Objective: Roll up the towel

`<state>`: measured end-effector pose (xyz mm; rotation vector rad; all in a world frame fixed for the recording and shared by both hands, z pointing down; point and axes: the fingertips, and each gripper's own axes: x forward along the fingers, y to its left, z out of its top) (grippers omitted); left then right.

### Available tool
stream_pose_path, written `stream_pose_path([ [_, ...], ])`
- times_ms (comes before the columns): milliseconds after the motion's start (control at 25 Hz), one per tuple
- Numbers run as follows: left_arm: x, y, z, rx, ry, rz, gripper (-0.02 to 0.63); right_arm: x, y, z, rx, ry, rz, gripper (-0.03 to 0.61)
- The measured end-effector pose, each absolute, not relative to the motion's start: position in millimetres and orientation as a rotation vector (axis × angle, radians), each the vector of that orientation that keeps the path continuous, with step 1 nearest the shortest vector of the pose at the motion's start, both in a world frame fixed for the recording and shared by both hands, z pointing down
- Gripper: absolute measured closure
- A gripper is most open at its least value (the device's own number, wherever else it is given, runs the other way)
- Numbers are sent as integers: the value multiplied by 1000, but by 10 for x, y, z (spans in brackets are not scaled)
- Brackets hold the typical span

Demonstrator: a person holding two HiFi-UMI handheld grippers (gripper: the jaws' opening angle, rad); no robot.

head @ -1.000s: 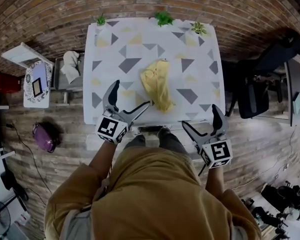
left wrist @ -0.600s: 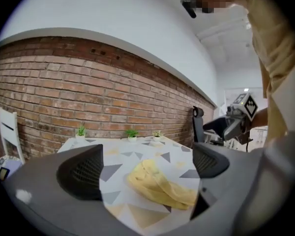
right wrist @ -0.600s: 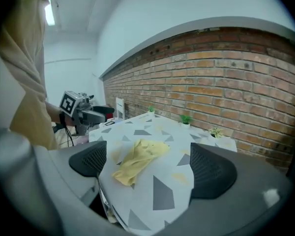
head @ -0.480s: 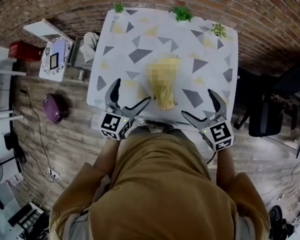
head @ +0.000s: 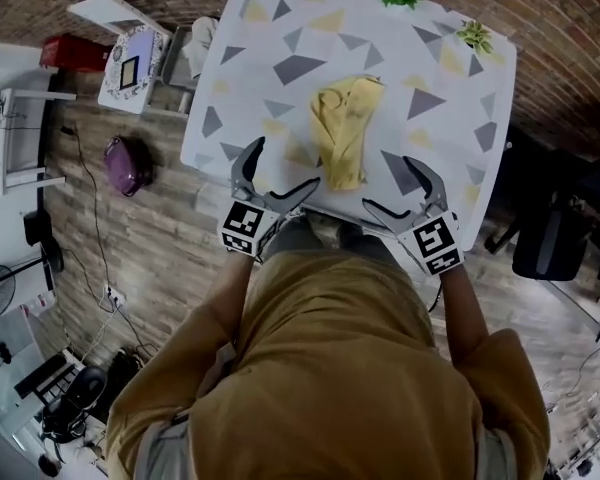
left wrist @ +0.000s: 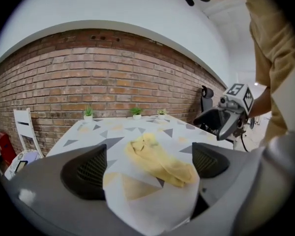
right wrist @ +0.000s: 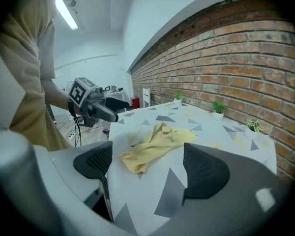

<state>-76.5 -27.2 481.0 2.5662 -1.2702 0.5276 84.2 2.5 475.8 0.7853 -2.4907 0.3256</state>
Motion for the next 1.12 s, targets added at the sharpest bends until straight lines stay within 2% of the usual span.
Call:
stream_pose_path([
  [160, -525, -153, 5069, 2645, -1116, 643, 21, 756, 105, 4897, 751, -2456, 275, 163],
  [280, -352, -46, 5312, 2715, -943, 792, 30, 693, 186, 5097, 750, -2401, 270, 225],
  [360, -267, 38, 5452, 2751, -818, 901, 81, 644, 264, 5328, 729, -2343, 260, 264],
  [520, -126, 122, 5560, 2828, -612, 1002, 225, 478, 307, 5707, 644, -2224, 166, 281],
  [880, 6, 275, 5811, 2803, -372, 1113, 311, 103, 229, 5682, 620, -2220, 117, 349],
  [1000, 48, 327, 5890, 2802, -337, 1127, 352, 26, 218, 5765, 593, -2179, 84, 409],
  [1120, 42, 318, 5912, 2786, -361, 1096, 365, 49, 190, 5804, 625, -2151, 80, 480],
])
